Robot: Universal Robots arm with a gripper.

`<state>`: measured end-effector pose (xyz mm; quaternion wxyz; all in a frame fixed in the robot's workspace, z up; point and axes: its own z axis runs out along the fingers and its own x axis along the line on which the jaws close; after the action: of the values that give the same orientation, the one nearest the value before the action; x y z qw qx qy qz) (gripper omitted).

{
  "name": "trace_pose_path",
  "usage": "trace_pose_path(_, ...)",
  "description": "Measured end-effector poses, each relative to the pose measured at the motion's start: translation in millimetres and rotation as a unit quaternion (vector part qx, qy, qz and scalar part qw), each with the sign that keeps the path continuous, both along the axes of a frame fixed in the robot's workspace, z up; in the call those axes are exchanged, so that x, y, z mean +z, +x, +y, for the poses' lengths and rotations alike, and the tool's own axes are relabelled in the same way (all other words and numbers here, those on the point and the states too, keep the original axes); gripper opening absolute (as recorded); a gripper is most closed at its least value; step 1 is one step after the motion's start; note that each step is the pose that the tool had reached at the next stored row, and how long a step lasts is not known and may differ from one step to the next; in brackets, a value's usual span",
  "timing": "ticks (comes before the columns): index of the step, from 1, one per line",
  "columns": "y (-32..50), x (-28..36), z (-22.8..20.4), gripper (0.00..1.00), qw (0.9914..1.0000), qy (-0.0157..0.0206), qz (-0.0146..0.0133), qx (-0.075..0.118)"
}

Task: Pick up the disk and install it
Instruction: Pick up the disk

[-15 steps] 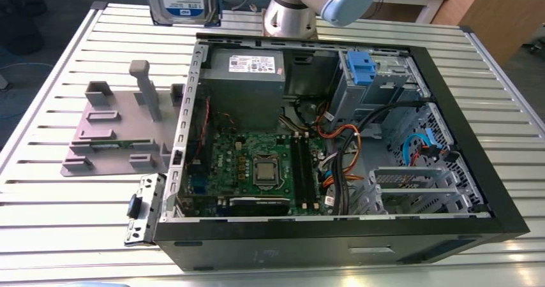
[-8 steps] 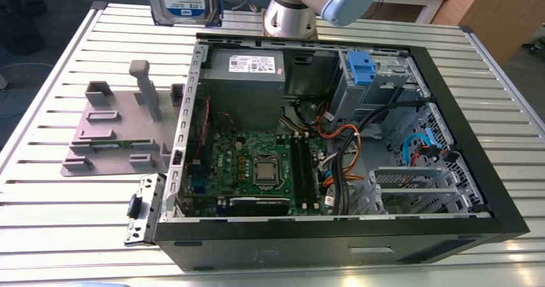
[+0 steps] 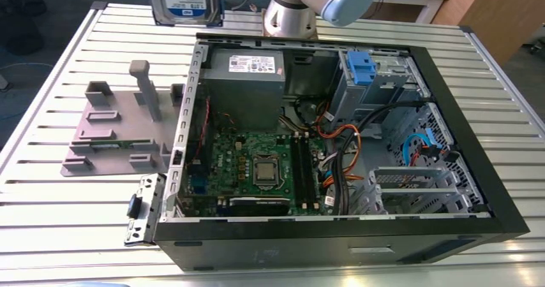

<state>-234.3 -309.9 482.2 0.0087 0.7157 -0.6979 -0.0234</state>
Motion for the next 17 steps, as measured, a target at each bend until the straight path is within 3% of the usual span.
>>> trace_pose_path(17,3.9,-0.3,0.0,0.37,1.0,-0.0001,0.0,0.0)
